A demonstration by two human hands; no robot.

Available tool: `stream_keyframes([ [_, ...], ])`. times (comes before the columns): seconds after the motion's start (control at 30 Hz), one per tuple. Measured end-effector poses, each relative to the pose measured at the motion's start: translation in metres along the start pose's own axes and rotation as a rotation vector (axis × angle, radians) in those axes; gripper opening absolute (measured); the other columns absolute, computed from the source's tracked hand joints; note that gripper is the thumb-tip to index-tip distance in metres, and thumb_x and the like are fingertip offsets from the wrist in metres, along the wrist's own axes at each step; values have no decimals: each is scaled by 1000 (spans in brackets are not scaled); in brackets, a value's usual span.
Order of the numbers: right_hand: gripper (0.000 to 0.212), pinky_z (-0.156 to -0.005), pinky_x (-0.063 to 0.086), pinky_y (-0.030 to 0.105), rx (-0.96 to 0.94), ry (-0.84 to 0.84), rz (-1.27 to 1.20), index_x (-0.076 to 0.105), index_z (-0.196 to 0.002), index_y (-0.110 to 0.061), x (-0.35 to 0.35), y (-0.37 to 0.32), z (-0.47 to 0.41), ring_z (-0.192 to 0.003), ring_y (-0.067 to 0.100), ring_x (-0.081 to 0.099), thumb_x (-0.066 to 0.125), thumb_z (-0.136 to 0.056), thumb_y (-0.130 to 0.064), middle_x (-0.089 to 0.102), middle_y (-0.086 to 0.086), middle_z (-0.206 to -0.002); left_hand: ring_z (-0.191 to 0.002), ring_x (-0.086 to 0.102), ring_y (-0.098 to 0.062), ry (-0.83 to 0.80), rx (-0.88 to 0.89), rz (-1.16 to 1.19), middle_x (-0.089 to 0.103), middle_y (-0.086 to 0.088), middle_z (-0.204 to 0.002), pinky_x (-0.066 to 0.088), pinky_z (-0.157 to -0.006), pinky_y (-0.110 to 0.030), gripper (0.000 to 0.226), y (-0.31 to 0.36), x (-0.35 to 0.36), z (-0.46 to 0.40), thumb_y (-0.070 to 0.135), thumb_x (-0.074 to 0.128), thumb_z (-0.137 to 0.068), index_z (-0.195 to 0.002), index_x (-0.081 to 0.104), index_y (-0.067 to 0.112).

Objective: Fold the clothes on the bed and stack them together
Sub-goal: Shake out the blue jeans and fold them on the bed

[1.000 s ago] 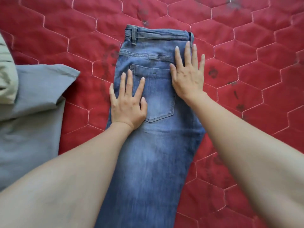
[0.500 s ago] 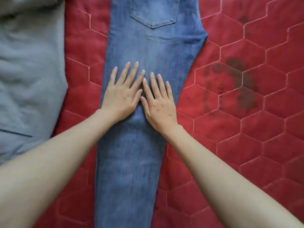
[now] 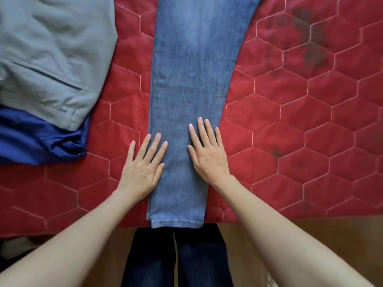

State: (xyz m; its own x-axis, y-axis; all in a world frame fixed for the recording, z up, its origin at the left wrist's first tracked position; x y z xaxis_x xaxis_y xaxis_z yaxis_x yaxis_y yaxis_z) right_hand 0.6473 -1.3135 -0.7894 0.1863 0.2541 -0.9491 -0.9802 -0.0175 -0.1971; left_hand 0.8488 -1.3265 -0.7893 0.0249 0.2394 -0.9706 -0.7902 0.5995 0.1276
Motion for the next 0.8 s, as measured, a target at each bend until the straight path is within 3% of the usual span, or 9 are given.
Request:
stream_keyframes([
  [0.13, 55, -119, 17, 49, -1, 2, -13, 29, -151, -13, 17, -30, 63, -148, 30, 15, 34, -102, -37, 20, 15, -158, -144, 27, -33, 25, 247, -35, 29, -8, -157, 24, -112, -59, 52, 7, 1, 37, 29, 34, -97, -148, 38, 16],
  [0.27, 56, -118, 22, 50, -22, -30, -22, 32, -150, -13, 29, -56, 121, -147, 30, 17, 36, -101, -39, 22, 15, -158, -142, 32, -34, -20, 341, -53, 35, -10, -154, 28, -110, -59, 51, 8, -2, 74, 29, 34, -96, -144, 44, 14],
  [0.43, 65, -117, 24, 49, -68, -69, -65, 37, -148, -13, 34, -67, 171, -146, 29, 21, 46, -96, -51, 25, 14, -157, -141, 33, -32, -117, 490, -66, 38, -9, -152, 27, -111, -60, 59, 8, -1, 112, 49, 35, -96, -141, 49, 14],
  [0.5, 66, -115, 29, 49, -117, -56, -57, 41, -145, -12, 33, -67, 180, -144, 31, 28, 57, -92, -47, 30, 15, -154, -141, 34, -31, -118, 541, -66, 39, -9, -151, 29, -111, -59, 67, 7, 0, 119, 57, 47, -89, -140, 50, 13],
  [0.6, 56, -110, 37, 48, -164, 32, -45, 48, -141, -10, 31, -64, 182, -138, 33, 38, 65, -90, -24, 39, 17, -149, -133, 46, -32, -73, 593, -72, 50, -10, -143, 37, -105, -59, 67, 7, -1, 114, 39, 77, -73, -131, 60, 12],
  [0.7, 45, -104, 43, 48, -208, 130, -53, 55, -135, -8, 28, -60, 178, -132, 33, 47, 61, -92, -18, 48, 18, -143, -121, 58, -31, 97, 700, -48, 64, -10, -127, 42, -102, -57, 33, 10, -3, 102, 28, 63, -85, -113, 71, 12],
  [0.8, 41, -101, 47, 46, -268, 182, -50, 59, -131, -9, 25, -54, 176, -129, 31, 51, 67, -90, -14, 52, 16, -139, -116, 61, -31, 161, 832, -14, 67, -11, -119, 42, -103, -56, 27, 5, -3, 90, 20, 50, -94, -108, 71, 12],
])
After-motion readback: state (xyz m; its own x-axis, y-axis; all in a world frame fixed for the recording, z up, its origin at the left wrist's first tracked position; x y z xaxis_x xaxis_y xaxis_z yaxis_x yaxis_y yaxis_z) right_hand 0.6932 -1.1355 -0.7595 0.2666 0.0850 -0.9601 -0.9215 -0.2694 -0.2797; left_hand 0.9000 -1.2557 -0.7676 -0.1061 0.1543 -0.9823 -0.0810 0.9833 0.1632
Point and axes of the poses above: each hand's wrist, its own z-axis away from the middle knuckle, its own x-axis out of the palm, y = z × x, the point moved 3 cm from there along -z, towards the middle knuckle
